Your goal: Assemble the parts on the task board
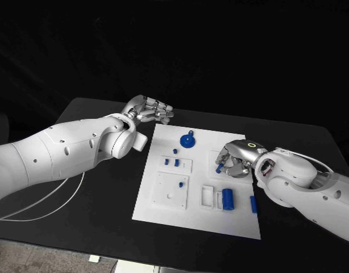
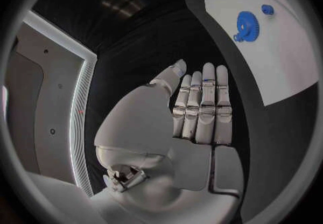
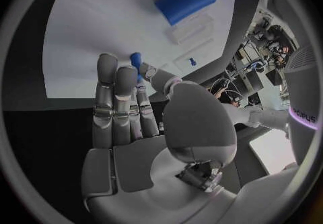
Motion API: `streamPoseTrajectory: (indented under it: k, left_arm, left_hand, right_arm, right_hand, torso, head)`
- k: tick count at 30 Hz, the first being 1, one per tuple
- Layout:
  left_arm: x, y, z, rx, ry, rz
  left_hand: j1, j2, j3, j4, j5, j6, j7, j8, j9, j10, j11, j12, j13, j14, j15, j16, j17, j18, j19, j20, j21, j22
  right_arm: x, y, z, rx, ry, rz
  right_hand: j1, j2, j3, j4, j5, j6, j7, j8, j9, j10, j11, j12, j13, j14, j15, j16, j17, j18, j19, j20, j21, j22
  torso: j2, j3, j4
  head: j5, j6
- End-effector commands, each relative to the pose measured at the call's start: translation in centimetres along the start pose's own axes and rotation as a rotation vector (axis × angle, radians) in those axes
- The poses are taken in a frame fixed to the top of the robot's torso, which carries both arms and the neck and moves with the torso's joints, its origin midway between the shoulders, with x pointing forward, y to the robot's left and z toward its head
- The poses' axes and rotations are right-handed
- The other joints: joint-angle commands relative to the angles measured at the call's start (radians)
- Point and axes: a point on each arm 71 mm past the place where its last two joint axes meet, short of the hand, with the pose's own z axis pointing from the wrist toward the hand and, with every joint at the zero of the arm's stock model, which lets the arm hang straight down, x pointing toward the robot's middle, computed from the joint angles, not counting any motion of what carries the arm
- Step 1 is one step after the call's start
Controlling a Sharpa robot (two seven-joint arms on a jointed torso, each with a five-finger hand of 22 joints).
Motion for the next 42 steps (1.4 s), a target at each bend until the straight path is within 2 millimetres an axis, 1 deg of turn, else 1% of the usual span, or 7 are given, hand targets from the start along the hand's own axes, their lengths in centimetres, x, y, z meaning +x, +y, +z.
streamPoseTrajectory:
  k: [1,12,18,19,25,32,42]
  left_arm:
    - [0.21,-0.18,0.04,0.009,0.016,-0.011]
    - [0.09,-0.10,0.01,0.002,0.015,-0.011]
    - [0.13,-0.09,0.02,0.001,0.017,-0.012]
    - [0.12,-0.09,0.02,0.001,0.017,-0.012]
    - [0.07,-0.06,0.01,-0.001,0.017,-0.011]
    - [0.04,-0.04,0.01,-0.002,0.017,-0.011]
    - [-0.03,0.00,-0.02,-0.005,0.017,-0.011]
  left_hand:
    - [0.007,0.004,-0.003,0.005,-0.004,-0.001,0.003,-0.003,0.001,-0.005,0.000,-0.006,0.000,-0.007,0.000,-0.004,-0.001,0.008,0.002,0.007,0.001,-0.001]
    - [0.006,0.005,-0.003,0.007,-0.005,-0.001,0.003,-0.003,0.001,-0.008,0.001,-0.006,0.000,-0.010,0.001,-0.004,-0.002,0.008,0.002,0.008,0.001,-0.003]
    - [0.006,0.005,-0.003,0.007,-0.005,-0.001,0.003,-0.003,0.001,-0.008,0.001,-0.006,0.000,-0.010,0.001,-0.004,-0.002,0.008,0.002,0.008,0.001,-0.003]
    - [0.006,0.005,-0.003,0.007,-0.005,-0.001,0.003,-0.003,0.001,-0.008,0.001,-0.006,0.000,-0.010,0.001,-0.004,-0.002,0.009,0.002,0.008,0.001,-0.004]
    - [0.006,0.006,-0.003,0.009,-0.004,-0.002,0.003,-0.003,0.001,-0.008,0.001,-0.005,0.000,-0.010,0.001,-0.004,-0.002,0.009,0.003,0.009,0.001,-0.007]
    - [0.006,0.006,-0.003,0.009,-0.004,-0.002,0.003,-0.003,0.001,-0.008,0.001,-0.005,0.000,-0.010,0.001,-0.004,-0.002,0.009,0.003,0.009,0.001,-0.007]
    - [0.008,0.006,-0.003,0.008,-0.005,-0.001,0.003,-0.003,0.001,-0.008,0.001,-0.005,0.000,-0.010,0.001,-0.004,-0.002,0.010,0.004,0.008,0.001,-0.008]
  right_arm:
    - [0.41,-0.06,0.11,0.020,0.020,-0.033]
    - [1.40,-0.44,0.32,0.035,0.041,-0.035]
    - [1.23,-0.31,0.29,0.029,0.006,0.003]
    - [1.18,-0.31,0.28,0.029,-0.001,0.022]
    - [0.81,-0.26,0.15,0.033,-0.047,0.108]
    - [0.60,-0.04,0.06,0.034,-0.065,0.163]
    - [0.84,-0.02,0.03,0.040,-0.028,0.158]
  right_hand:
    - [-0.008,0.002,0.003,-0.001,-0.003,0.009,0.000,0.003,0.000,0.008,-0.002,-0.002,0.000,0.001,-0.005,0.005,0.001,-0.009,0.033,-0.008,0.004,0.002]
    - [-0.019,0.004,-0.012,0.002,-0.003,0.009,0.000,0.003,0.000,0.008,-0.002,-0.002,0.000,0.003,-0.004,0.001,0.001,-0.011,0.034,-0.007,0.000,0.001]
    - [-0.010,0.037,0.005,0.006,-0.003,0.049,-0.007,0.008,0.002,0.053,-0.016,0.000,0.001,0.003,-0.014,0.002,0.003,-0.012,0.035,-0.014,0.002,0.004]
    - [-0.016,0.053,0.014,0.015,-0.002,0.066,-0.012,0.012,0.005,0.072,-0.022,0.001,0.001,0.001,-0.020,0.001,0.003,-0.013,0.033,-0.018,0.003,0.006]
    - [-0.034,0.064,0.029,-0.015,-0.002,0.113,-0.024,0.005,0.007,0.127,-0.040,-0.001,0.002,0.003,-0.037,-0.007,0.005,-0.032,0.029,-0.039,0.015,0.026]
    - [-0.041,0.065,0.030,-0.032,-0.002,0.119,-0.025,0.004,0.006,0.133,-0.042,-0.002,0.002,0.003,-0.040,-0.011,0.009,-0.035,0.029,-0.043,0.020,0.039]
    - [-0.028,0.056,-0.023,-0.053,0.001,0.098,-0.018,0.002,0.004,0.105,-0.033,-0.002,0.002,0.004,-0.033,-0.014,0.011,-0.030,0.026,-0.036,0.009,0.048]
  torso:
    - [0.000,0.0001,-0.0002]
    - [0.000,0.0003,-0.0009]
    - [0.000,0.0009,-0.0008]
    - [0.000,0.0009,-0.0008]
    - [0.000,0.0009,0.0001]
    - [0.000,-0.0003,-0.0002]
    - [0.000,-0.0007,0.0000]
  head:
    - [-0.001,0.000]
    - [-0.001,-0.002]
    - [-0.002,-0.002]
    - [-0.002,-0.002]
    - [-0.002,-0.002]
    - [-0.001,-0.002]
    - [0.000,-0.002]
